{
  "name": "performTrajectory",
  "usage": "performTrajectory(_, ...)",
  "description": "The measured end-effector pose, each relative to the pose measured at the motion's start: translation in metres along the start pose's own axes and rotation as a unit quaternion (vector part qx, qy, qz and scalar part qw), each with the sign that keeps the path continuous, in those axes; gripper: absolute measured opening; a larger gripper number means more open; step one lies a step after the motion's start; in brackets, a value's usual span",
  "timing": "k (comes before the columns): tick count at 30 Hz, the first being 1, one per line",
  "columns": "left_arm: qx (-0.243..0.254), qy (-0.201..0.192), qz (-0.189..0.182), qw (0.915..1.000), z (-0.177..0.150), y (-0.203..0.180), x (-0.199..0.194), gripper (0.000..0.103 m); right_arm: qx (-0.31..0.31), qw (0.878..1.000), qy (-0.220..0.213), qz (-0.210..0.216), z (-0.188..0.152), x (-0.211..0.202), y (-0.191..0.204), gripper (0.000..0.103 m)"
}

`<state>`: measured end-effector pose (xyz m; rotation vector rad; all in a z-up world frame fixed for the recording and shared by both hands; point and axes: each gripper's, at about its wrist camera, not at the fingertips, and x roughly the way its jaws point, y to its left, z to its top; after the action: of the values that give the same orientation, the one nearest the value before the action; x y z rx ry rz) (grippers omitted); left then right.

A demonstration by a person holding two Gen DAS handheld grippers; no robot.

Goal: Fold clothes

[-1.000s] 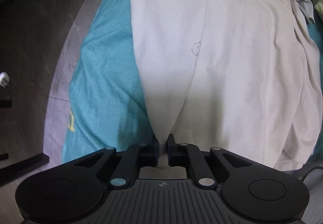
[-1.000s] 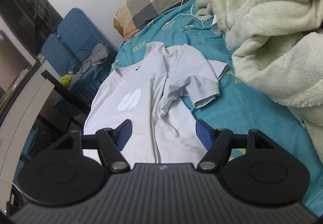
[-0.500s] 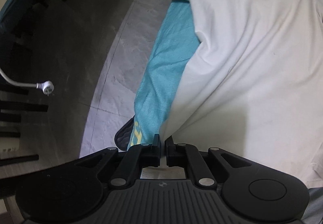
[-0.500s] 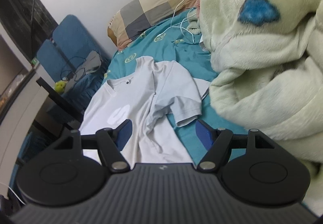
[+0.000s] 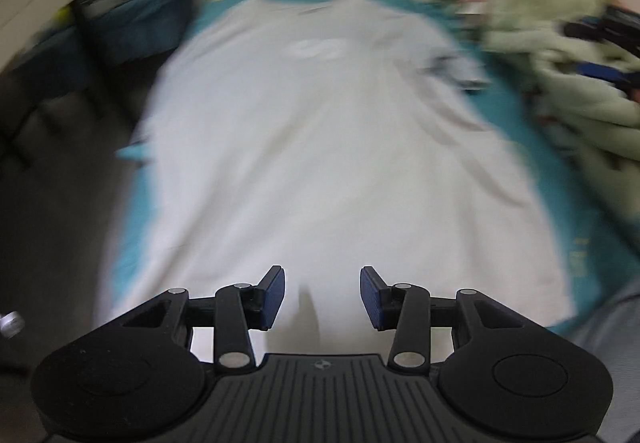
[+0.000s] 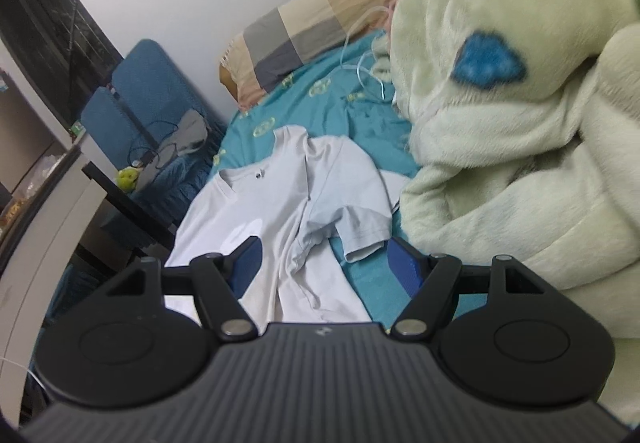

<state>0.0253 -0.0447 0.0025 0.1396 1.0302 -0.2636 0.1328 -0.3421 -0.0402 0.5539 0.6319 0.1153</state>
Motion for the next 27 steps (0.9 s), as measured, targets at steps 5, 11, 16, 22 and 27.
performTrajectory(5, 0.049, -0.023, -0.06, 0.9967, 0.01, -0.069, 0.027, 0.043, -0.026, 0.999, -0.012, -0.015, -0.004, -0.02, -0.004, 0.071)
performTrajectory(11, 0.01, -0.04, -0.056, 0.9976, 0.014, -0.065, 0.064, 0.042, 0.017, 0.999, 0.026, 0.025, -0.016, -0.001, -0.01, 0.073)
performTrajectory(16, -0.039, -0.049, -0.01, 0.998, -0.001, -0.015, 0.096, 0.043, 0.097, 0.991, 0.058, 0.073, -0.031, 0.043, -0.01, 0.073)
performTrajectory(22, -0.075, -0.065, 0.026, 0.9947, 0.007, 0.019, 0.109, 0.047, 0.148, 0.982, 0.079, 0.092, -0.045, 0.108, 0.005, 0.074)
performTrajectory(27, -0.109, -0.078, 0.036, 0.9903, 0.021, 0.045, 0.12, 0.052, 0.201, 0.975, 0.053, 0.079, -0.048, 0.155, -0.001, 0.074)
